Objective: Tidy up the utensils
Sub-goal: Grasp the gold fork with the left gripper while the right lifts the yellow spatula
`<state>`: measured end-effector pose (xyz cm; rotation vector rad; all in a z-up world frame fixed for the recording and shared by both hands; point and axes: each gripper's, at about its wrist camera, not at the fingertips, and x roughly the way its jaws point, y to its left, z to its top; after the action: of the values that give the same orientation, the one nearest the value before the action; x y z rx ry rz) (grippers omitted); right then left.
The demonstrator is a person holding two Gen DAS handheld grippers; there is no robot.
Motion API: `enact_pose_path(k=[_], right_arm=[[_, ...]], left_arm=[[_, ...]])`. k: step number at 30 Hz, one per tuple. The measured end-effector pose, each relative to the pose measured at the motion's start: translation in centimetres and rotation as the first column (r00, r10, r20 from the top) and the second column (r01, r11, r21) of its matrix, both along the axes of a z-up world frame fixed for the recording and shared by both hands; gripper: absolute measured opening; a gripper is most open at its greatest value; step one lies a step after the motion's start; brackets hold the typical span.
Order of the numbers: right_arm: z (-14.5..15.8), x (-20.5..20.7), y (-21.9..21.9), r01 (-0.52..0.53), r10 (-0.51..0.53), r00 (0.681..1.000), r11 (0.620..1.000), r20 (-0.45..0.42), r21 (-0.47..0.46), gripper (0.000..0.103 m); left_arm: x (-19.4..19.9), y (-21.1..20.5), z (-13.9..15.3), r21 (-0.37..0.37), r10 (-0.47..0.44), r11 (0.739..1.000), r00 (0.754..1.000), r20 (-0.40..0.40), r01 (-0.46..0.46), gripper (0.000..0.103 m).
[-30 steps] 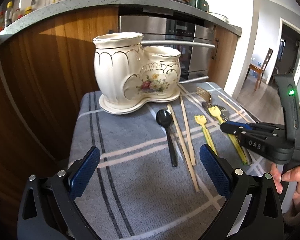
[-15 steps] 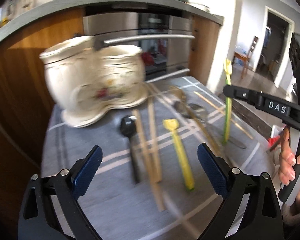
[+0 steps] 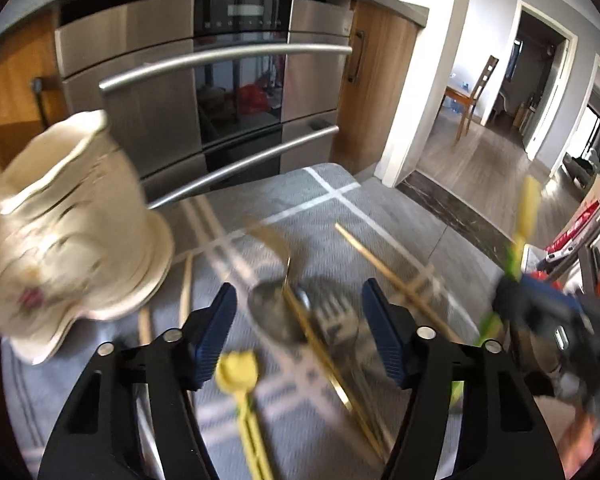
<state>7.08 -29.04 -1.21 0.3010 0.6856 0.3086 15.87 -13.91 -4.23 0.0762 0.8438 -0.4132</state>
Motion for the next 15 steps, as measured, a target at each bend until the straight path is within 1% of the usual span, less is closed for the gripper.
enact_pose_path(k=[3,5,7,8,10,11,13,15], right_arm=[[-0.2,0.0,-0.4,-0.007,0.007,1.0,1.0,-0.01,0.007,0.01],[-0.1,-0.2,-0.7,-0.008,0.008,1.0,1.0,-0.007,0.013,0.01],[-0.1,-0.3,-0.8,-0.007,0.007,1.0,1.0,-0.003,0.012,0.01],[-0.1,-0.3,-0.8,-0.009,0.01,1.0,1.0,-0.004,0.016,0.01],[-0.2,-0.3,-0.6,-0.016,0.017,1.0,1.0,-0.009,0.013,0.01],[-0.2,-0.2,-0.5,-0.019,0.019,1.0,1.0,-0.011,0.013,0.01],[-0.3,-0.2,-0.3,-0.023,0.023,1.0,1.0,-0.011,0.009,0.01],[-0.4,-0.2,-0.2,-0.022,0.022,1.0,1.0,-0.012,0.004,0.01]], left_arm=[[2.4,-1.0,-0.6,0.03,0.01,1.0,0.999,-0.035,-0.009,0.06],[3.6,-1.6,-1.1,0.051,0.007,0.999,0.998,-0.065,-0.004,0.051],[4.7,-2.2,-1.9,0.08,0.009,0.997,0.995,-0.098,-0.001,0.04],[5.0,-2.3,-2.2,0.088,0.011,0.996,0.994,-0.11,-0.002,0.037],[5.3,-2.3,-2.6,0.087,0.016,0.996,0.992,-0.123,-0.005,0.023],[5.4,-2.2,-2.7,0.085,0.017,0.996,0.992,-0.129,-0.006,0.021],[5.6,-1.9,-2.8,0.075,0.021,0.997,0.991,-0.136,-0.011,0.011],[6.1,-1.7,-2.8,0.062,0.016,0.998,0.989,-0.145,-0.007,0.009]])
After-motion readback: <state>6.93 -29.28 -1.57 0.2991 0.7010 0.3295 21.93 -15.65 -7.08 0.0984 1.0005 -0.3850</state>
